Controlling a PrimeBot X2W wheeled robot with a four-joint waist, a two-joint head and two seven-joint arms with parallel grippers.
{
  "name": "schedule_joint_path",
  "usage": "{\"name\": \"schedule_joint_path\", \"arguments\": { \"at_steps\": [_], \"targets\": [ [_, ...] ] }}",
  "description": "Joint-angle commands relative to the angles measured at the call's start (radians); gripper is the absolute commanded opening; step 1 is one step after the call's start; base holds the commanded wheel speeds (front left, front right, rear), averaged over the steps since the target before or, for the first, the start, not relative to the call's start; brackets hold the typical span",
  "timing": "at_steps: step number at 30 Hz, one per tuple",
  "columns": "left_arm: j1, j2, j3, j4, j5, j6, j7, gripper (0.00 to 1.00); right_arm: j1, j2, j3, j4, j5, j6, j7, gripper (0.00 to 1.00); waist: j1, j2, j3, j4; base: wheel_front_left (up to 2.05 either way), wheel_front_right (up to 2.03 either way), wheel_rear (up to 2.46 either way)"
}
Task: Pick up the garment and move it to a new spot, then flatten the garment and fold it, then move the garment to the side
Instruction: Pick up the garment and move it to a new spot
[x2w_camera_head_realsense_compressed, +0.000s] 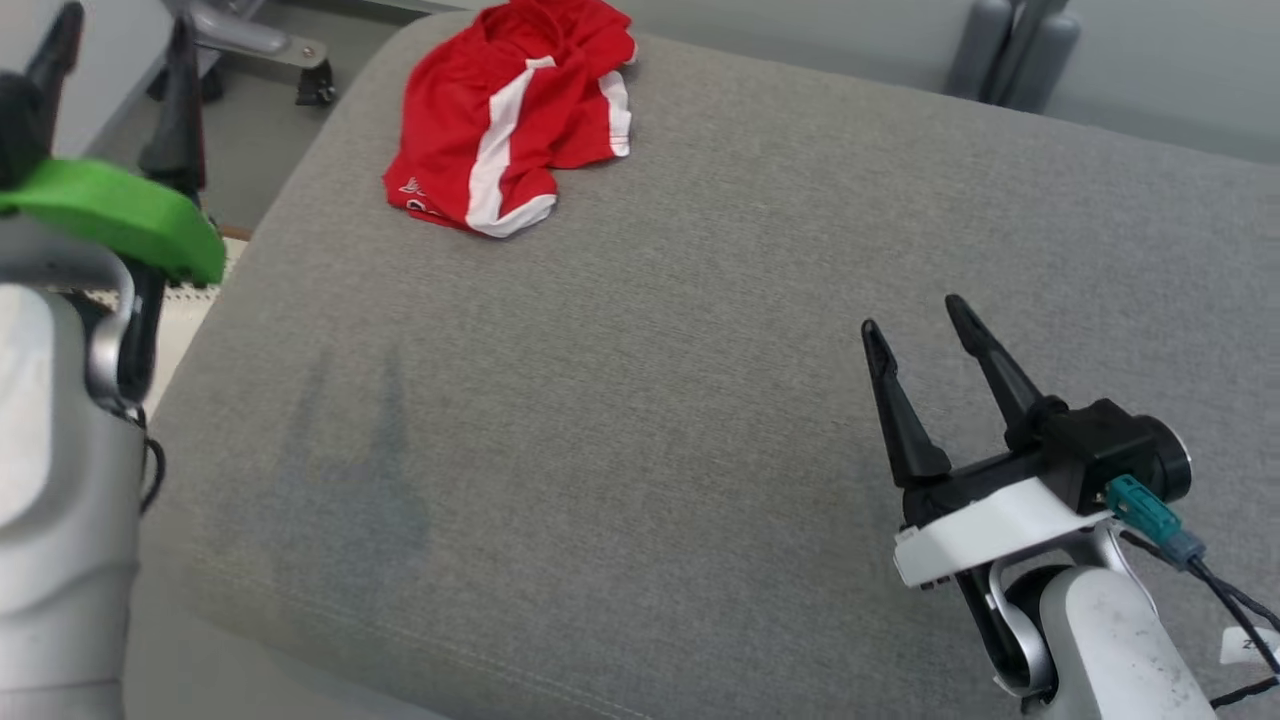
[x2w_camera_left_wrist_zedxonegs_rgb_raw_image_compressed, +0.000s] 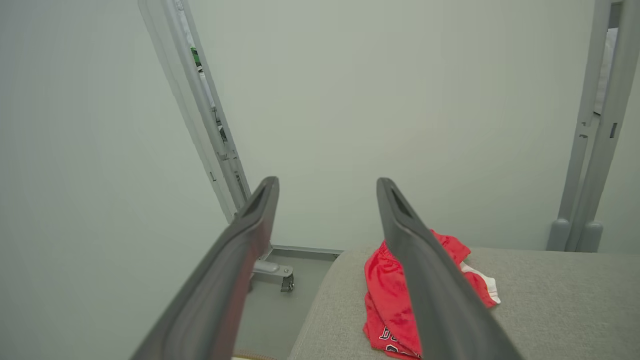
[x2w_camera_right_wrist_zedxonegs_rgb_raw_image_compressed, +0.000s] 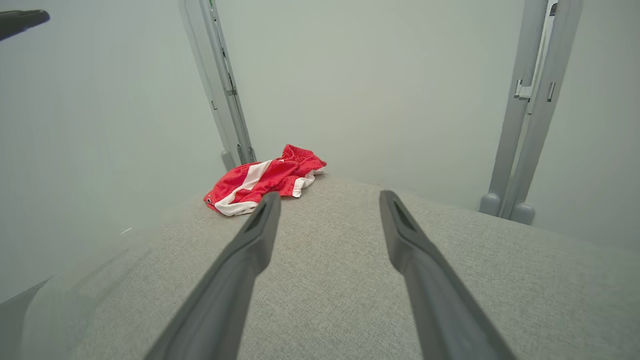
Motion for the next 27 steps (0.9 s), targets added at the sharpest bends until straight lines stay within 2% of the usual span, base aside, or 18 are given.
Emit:
{"name": "schedule_joint_path", "arguments": {
  "at_steps": [1, 8, 10, 16, 27],
  "targets": [
    [-0.064, 0.022, -0.001, 0.042, -0.014, -0.008, 0.035, 1.0, -0.021, -0.005, -0.005, -0.033, -0.017, -0.002, 0.012, 1.0, 0.0, 0.0, 0.181, -0.187, 0.0, 0.0, 0.0],
    [-0.297, 0.09, -0.015, 0.277, -0.076, -0.02, 0.224, 1.0, -0.012, -0.005, -0.044, -0.2, -0.067, -0.001, 0.05, 1.0, 0.0, 0.0, 0.298, -0.305, 0.0, 0.0, 0.0],
    [-0.341, 0.107, -0.025, 0.314, -0.093, -0.022, 0.25, 1.0, -0.012, -0.008, -0.058, -0.235, -0.088, -0.001, 0.052, 1.0, 0.0, 0.0, 0.332, -0.328, 0.0, 0.0, 0.0],
    [-0.401, 0.15, -0.051, 0.416, -0.119, -0.023, 0.256, 1.0, -0.01, -0.011, -0.064, -0.287, -0.122, -0.001, 0.049, 1.0, 0.0, 0.0, 0.41, -0.381, 0.0, 0.0, 0.0],
    [-0.411, 0.17, -0.051, 0.614, -0.122, 0.008, 0.228, 1.0, -0.027, -0.006, -0.085, -0.29, -0.136, -0.001, 0.023, 1.0, 0.0, 0.0, 0.463, -0.419, 0.0, 0.0, 0.0]
  ]
}}
